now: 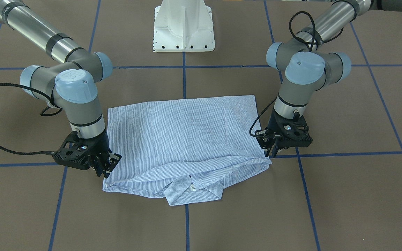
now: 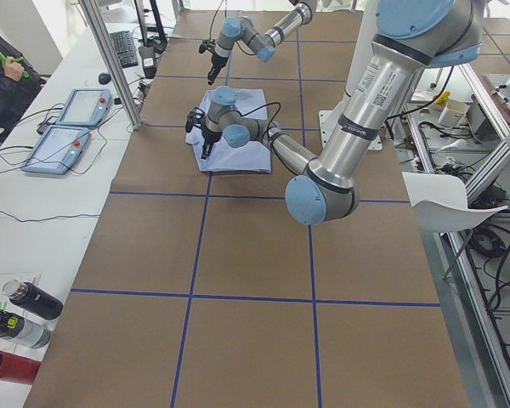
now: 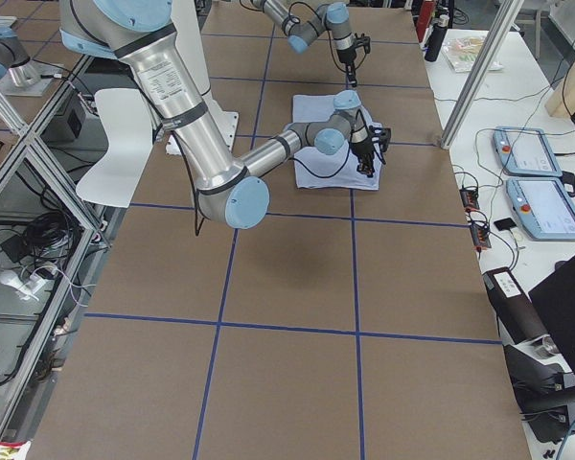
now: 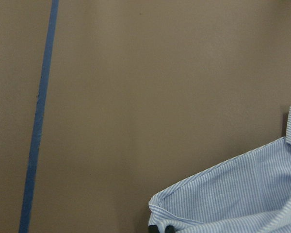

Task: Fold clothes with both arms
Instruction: 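Release the hem near the collar and raise both grippers, then lower the left gripper to the folded shirt's side edge and grasp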

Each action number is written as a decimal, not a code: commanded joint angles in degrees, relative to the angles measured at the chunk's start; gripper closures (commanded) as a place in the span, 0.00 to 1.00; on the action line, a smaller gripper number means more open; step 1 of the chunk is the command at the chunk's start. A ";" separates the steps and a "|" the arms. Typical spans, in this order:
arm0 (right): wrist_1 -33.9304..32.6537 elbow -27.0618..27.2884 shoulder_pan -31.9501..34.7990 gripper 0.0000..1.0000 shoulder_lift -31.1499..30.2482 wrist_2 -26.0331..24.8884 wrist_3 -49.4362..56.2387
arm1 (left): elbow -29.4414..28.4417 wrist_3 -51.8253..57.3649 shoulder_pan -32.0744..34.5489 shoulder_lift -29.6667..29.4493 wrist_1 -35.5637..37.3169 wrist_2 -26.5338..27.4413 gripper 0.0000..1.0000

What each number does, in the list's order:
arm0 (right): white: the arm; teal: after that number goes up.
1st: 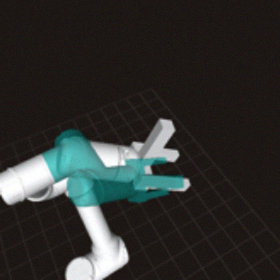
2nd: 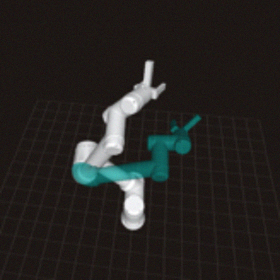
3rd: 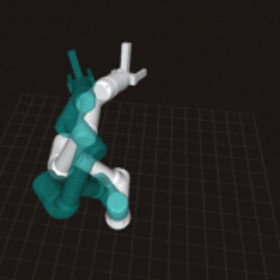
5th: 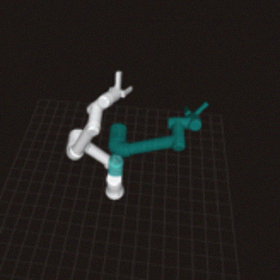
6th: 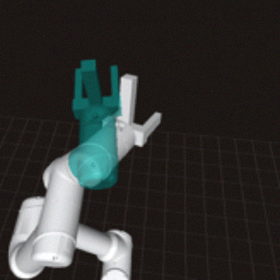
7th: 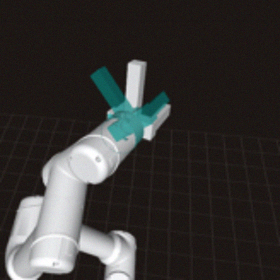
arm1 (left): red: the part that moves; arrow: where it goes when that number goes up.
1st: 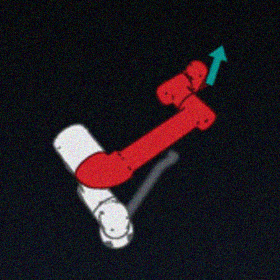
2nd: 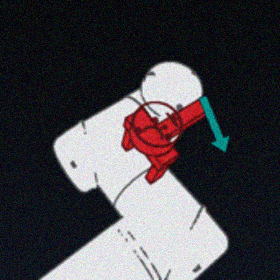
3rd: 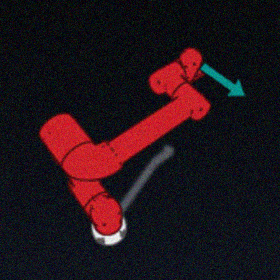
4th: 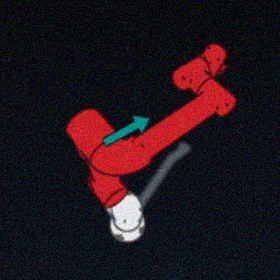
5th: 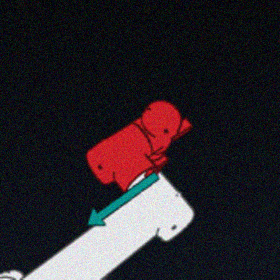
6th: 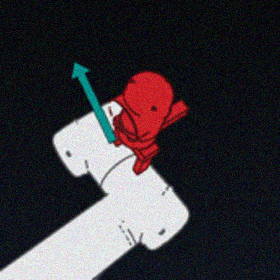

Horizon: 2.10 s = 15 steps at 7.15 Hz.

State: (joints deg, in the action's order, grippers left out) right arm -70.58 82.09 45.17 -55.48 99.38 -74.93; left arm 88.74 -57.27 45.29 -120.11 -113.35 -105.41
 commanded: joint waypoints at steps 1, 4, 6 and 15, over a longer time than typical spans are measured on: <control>-1.13 -0.17 5.87 0.00 0.29 10.88 8.71 | 5.97 3.03 1.91 3.71 -0.47 -10.66 0.00; -1.05 -0.09 10.02 0.00 -1.64 16.81 17.00 | 15.29 1.98 -2.37 13.01 -1.51 -10.17 0.00; -0.62 0.00 10.02 0.00 -1.91 16.81 17.01 | 16.73 -7.55 -9.38 16.38 -6.16 -6.86 0.00; -0.26 0.00 9.93 0.00 -2.08 16.72 16.93 | 13.39 -13.64 -17.06 16.57 -6.62 0.21 0.43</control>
State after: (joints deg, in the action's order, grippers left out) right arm -70.84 82.09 55.15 -57.54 116.10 -58.01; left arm 102.09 -69.37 29.29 -103.53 -119.97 -105.15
